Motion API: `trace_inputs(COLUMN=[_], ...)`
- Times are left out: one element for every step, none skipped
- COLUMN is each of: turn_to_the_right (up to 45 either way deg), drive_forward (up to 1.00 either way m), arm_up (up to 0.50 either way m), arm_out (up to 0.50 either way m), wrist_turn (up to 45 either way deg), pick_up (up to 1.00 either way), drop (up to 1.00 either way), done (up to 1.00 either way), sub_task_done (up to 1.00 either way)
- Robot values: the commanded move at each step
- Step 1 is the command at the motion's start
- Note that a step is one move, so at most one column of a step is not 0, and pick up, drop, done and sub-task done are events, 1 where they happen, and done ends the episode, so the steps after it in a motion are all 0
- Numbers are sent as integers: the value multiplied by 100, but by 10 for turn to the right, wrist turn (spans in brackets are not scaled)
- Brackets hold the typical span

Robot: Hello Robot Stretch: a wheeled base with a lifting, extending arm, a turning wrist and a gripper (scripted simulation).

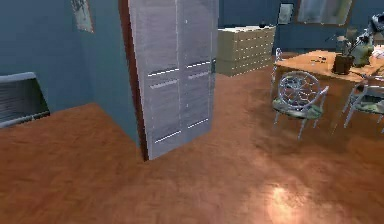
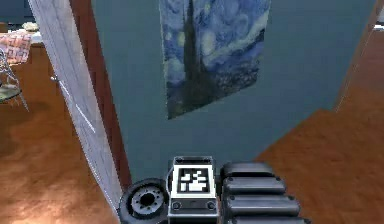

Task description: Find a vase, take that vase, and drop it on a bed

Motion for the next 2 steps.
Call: trace_inputs(turn_to_the_right=[0,450], drive_forward=[50,0], arm_up=[0,0], arm_out=[0,0], wrist_turn=[0,0], pick_up=[0,0], drop=[0,0], done=[0,0], sub_task_done=[0,0])
